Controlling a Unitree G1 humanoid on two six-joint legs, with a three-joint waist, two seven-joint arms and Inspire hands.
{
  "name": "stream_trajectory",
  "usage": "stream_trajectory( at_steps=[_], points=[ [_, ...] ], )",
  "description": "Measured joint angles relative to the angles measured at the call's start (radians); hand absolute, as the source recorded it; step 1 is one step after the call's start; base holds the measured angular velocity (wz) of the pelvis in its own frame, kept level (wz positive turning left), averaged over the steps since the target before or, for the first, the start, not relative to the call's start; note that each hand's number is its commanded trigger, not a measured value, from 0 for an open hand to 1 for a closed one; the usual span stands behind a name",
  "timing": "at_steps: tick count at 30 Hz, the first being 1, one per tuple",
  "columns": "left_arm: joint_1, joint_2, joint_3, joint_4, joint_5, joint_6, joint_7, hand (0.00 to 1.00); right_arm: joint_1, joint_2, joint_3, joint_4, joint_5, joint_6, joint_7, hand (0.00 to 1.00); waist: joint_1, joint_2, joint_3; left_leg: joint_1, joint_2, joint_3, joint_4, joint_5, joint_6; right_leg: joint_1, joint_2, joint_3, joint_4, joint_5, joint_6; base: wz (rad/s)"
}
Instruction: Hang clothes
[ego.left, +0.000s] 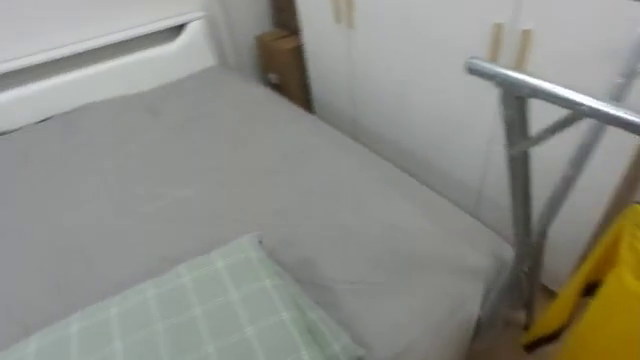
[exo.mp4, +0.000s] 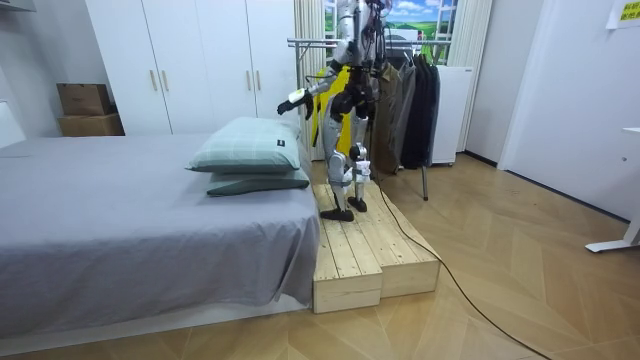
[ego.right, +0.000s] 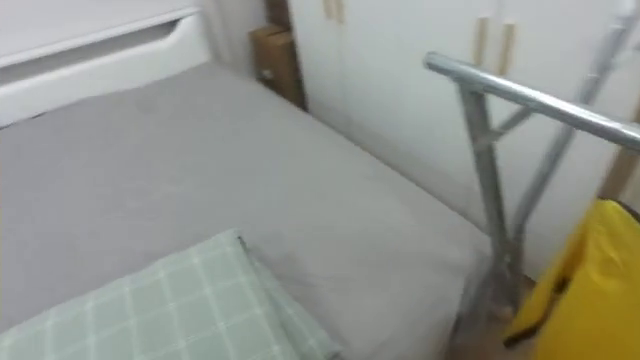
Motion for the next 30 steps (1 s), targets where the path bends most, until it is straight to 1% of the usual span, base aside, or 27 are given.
stream_trajectory(
  at_steps=[2, 3, 4, 5, 6, 7, 8, 9, 10, 11, 12, 13, 14, 15, 16, 17, 18, 19, 20, 21, 22, 23, 24, 26, 27, 28, 30],
  points=[
    [-0.02, 0.002, -0.004, -0.005, -0.002, -0.002, -0.002, 0.0, -0.051, 0.016, 0.002, 0.009, 0.004, -0.027, -0.012, 0.0, 0.0, -0.024, -0.0041, -0.003, 0.002, 0.026, 0.011, -0.004, 0.01, 0.026, -0.015, -0.045, 0.009, -0.006, 0.008, 0.53],
    [-0.028, 0.002, -0.01, -0.005, -0.002, -0.002, -0.003, 0.0, -0.053, 0.019, 0.003, 0.006, 0.005, -0.035, -0.018, 0.0, -0.001, -0.029, -0.0038, -0.003, 0.002, 0.029, 0.018, -0.008, 0.016, 0.035, -0.023, -0.06, 0.017, -0.008, 0.012, 0.46],
    [-0.047, -0.001, -0.024, -0.002, -0.001, -0.006, -0.003, 0.0, -0.049, 0.023, 0.004, 0.0, 0.009, -0.048, -0.03, 0.0, -0.003, -0.038, -0.0042, -0.004, 0.001, 0.049, 0.032, -0.018, 0.029, 0.04, -0.042, -0.074, 0.045, -0.015, 0.024, 0.5],
    [-0.077, -0.009, -0.037, 0.021, 0.002, -0.018, -0.004, 0.0, -0.039, 0.021, 0.001, -0.008, 0.008, -0.053, -0.041, 0.0, -0.009, -0.036, -0.0056, -0.006, -0.006, 0.049, 0.042, -0.028, 0.039, 0.047, -0.063, -0.09, 0.079, -0.019, 0.031, 0.62],
    [-0.107, -0.019, -0.039, 0.054, 0.002, -0.028, -0.012, 0.0, -0.035, 0.017, -0.001, -0.01, 0.008, -0.053, -0.051, 0.0, -0.025, -0.036, -0.0046, -0.011, -0.013, 0.042, 0.05, -0.046, 0.048, 0.047, -0.091, -0.106, 0.129, -0.019, 0.034, 0.58],
    [-0.12, -0.021, -0.04, 0.065, -0.002, -0.029, -0.018, 0.0, -0.03, 0.015, -0.001, -0.011, 0.009, -0.052, -0.056, 0.0, -0.033, -0.03, -0.0056, -0.015, -0.014, 0.038, 0.059, -0.055, 0.054, 0.046, -0.105, -0.11, 0.16, -0.017, 0.037, 0.67],
    [-0.131, -0.019, -0.041, 0.068, -0.004, -0.029, -0.023, 0.0, -0.006, 0.014, 0.0, -0.011, 0.011, -0.052, -0.067, 0.0, -0.053, -0.029, -0.0066, -0.018, -0.024, 0.024, 0.074, -0.069, 0.068, 0.043, -0.129, -0.095, 0.22, -0.01, 0.047, 0.86],
    [-0.148, -0.016, -0.045, 0.068, -0.004, -0.029, -0.024, 0.0, 0.02, 0.013, -0.001, -0.007, 0.011, -0.052, -0.073, 0.0, -0.08, -0.028, -0.009, -0.021, -0.032, 0.016, 0.088, -0.079, 0.082, 0.035, -0.145, -0.034, 0.26, -0.003, 0.051, 0.9],
    [-0.159, -0.015, -0.046, 0.068, -0.005, -0.029, -0.026, 0.0, 0.028, 0.012, -0.001, 0.0, 0.009, -0.051, -0.075, 0.0, -0.086, -0.028, -0.0082, -0.022, -0.034, 0.01, 0.094, -0.084, 0.09, 0.027, -0.148, 0.006, 0.274, 0.003, 0.053, 0.8],
    [-0.178, -0.016, -0.047, 0.068, -0.005, -0.029, -0.032, 0.0, 0.043, 0.01, -0.006, 0.016, 0.004, -0.049, -0.076, 0.0, -0.087, -0.029, -0.0075, -0.022, -0.048, -0.004, 0.096, -0.09, 0.1, 0.014, -0.151, 0.076, 0.294, 0.019, 0.06, 0.49],
    [-0.186, -0.015, -0.047, 0.069, -0.005, -0.029, -0.035, 0.0, 0.046, 0.008, -0.006, 0.028, -0.003, -0.047, -0.076, 0.0, -0.089, -0.026, -0.0064, -0.022, -0.052, -0.013, 0.098, -0.094, 0.107, 0.012, -0.147, 0.103, 0.299, 0.032, 0.061, 0.56],
    [-0.195, -0.013, -0.051, 0.075, -0.005, -0.029, -0.04, 0.0, 0.057, 0.008, -0.006, 0.043, -0.023, -0.042, -0.079, 0.0, -0.096, -0.018, -0.009, -0.019, -0.061, -0.049, 0.098, -0.101, 0.117, 0.01, -0.131, 0.159, 0.301, 0.06, 0.059, 0.68],
    [-0.199, -0.011, -0.055, 0.077, -0.005, -0.03, -0.041, 0.0, 0.069, 0.01, -0.006, 0.053, -0.036, -0.042, -0.086, 0.0, -0.111, -0.009, -0.0079, -0.007, -0.069, -0.094, 0.093, -0.109, 0.127, -0.001, -0.102, 0.234, 0.296, 0.075, 0.06, 0.74],
    [-0.199, -0.009, -0.056, 0.08, -0.006, -0.03, -0.041, 0.0, 0.073, 0.012, -0.007, 0.06, -0.036, -0.041, -0.087, 0.0, -0.115, 0.0, -0.0037, -0.002, -0.071, -0.112, 0.089, -0.11, 0.131, -0.006, -0.081, 0.284, 0.29, 0.062, 0.067, 0.72],
    [-0.199, -0.005, -0.055, 0.085, -0.008, -0.03, -0.04, 0.0, 0.077, 0.015, -0.006, 0.064, -0.037, -0.038, -0.088, 0.0, -0.117, -0.006, -0.0076, 0.004, -0.071, -0.135, 0.079, -0.111, 0.136, -0.029, -0.031, 0.373, 0.258, 0.016, 0.074, 0.64],
    [-0.204, 0.0, -0.058, 0.097, -0.025, -0.031, -0.038, 0.0, 0.077, 0.017, -0.006, 0.063, -0.036, -0.029, -0.091, 0.0, -0.117, -0.004, -0.0061, 0.006, -0.072, -0.159, 0.07, -0.108, 0.14, -0.062, 0.008, 0.429, 0.221, 0.0, 0.071, 0.63],
    [-0.207, 0.003, -0.065, 0.112, -0.032, -0.031, -0.037, 0.0, 0.077, 0.017, -0.006, 0.063, -0.035, -0.024, -0.097, 0.0, -0.118, -0.002, -0.0046, 0.007, -0.075, -0.176, 0.067, -0.107, 0.141, -0.075, 0.025, 0.446, 0.188, 0.0, 0.071, 0.78],
    [-0.213, 0.013, -0.079, 0.134, -0.053, -0.03, -0.037, 0.0, 0.076, 0.018, -0.006, 0.063, -0.036, -0.016, -0.111, 0.0, -0.12, -0.011, -0.0047, 0.01, -0.085, -0.208, 0.056, -0.102, 0.145, -0.094, 0.051, 0.481, 0.113, 0.006, 0.071, 0.93],
    [-0.212, 0.02, -0.087, 0.155, -0.077, -0.03, -0.037, 0.0, 0.072, 0.018, -0.006, 0.063, -0.037, -0.01, -0.123, 0.0, -0.119, -0.026, -0.0069, 0.013, -0.101, -0.238, 0.049, -0.098, 0.146, -0.105, 0.072, 0.521, 0.013, 0.049, 0.076, 1.19],
    [-0.21, 0.024, -0.086, 0.183, -0.093, -0.027, -0.037, 0.0, 0.067, 0.019, -0.007, 0.061, -0.038, -0.01, -0.131, 0.0, -0.12, -0.041, -0.0068, 0.015, -0.117, -0.27, 0.049, -0.099, 0.145, -0.106, 0.09, 0.562, -0.048, 0.147, 0.079, 1.05],
    [-0.208, 0.022, -0.087, 0.199, -0.103, -0.024, -0.038, 0.0, 0.067, 0.017, -0.009, 0.06, -0.04, -0.01, -0.134, 0.0, -0.123, -0.038, -0.0095, 0.016, -0.12, -0.293, 0.048, -0.099, 0.144, -0.098, 0.097, 0.569, -0.056, 0.168, 0.065, 0.83],
    [-0.194, 0.022, -0.083, 0.207, -0.121, -0.021, -0.038, 0.0, 0.06, 0.017, -0.025, 0.057, -0.045, -0.011, -0.14, 0.0, -0.112, -0.033, -0.0127, 0.025, -0.119, -0.312, 0.031, -0.098, 0.139, -0.067, 0.108, 0.557, -0.093, 0.186, 0.065, 0.52],
    [-0.178, 0.027, -0.066, 0.211, -0.122, -0.021, -0.038, 0.0, 0.05, 0.018, -0.036, 0.047, -0.055, -0.014, -0.142, 0.0, -0.101, -0.032, -0.0117, 0.033, -0.119, -0.327, 0.015, -0.094, 0.134, -0.043, 0.115, 0.539, -0.132, 0.198, 0.062, 0.38],
    [-0.163, 0.039, -0.06, 0.212, -0.125, -0.021, -0.036, 0.0, 0.044, 0.021, -0.037, 0.009, -0.062, -0.022, -0.146, 0.0, -0.101, -0.029, -0.0101, 0.033, -0.12, -0.349, 0.006, -0.092, 0.13, -0.02, 0.119, 0.518, -0.161, 0.201, 0.062, 0.4],
    [-0.154, 0.042, -0.055, 0.223, -0.147, -0.022, -0.033, 0.0, 0.039, 0.026, -0.037, -0.008, -0.065, -0.025, -0.146, 0.0, -0.1, -0.023, -0.0075, 0.042, -0.12, -0.36, -0.001, -0.093, 0.129, -0.005, 0.121, 0.514, -0.178, 0.201, 0.062, 0.31],
    [-0.148, 0.041, -0.05, 0.229, -0.156, -0.022, -0.032, 0.0, 0.036, 0.03, -0.037, -0.011, -0.065, -0.027, -0.145, 0.0, -0.097, -0.021, -0.0066, 0.052, -0.12, -0.363, -0.012, -0.092, 0.128, 0.005, 0.122, 0.515, -0.184, 0.201, 0.063, 0.08],
    [-0.123, 0.037, -0.033, 0.242, -0.163, -0.022, -0.032, 0.0, 0.036, 0.04, -0.035, -0.018, -0.065, -0.034, -0.144, 0.0, -0.082, -0.016, -0.0077, 0.088, -0.121, -0.362, -0.043, -0.09, 0.125, 0.033, 0.126, 0.522, -0.201, 0.2, 0.064, -0.02]
  ],
)
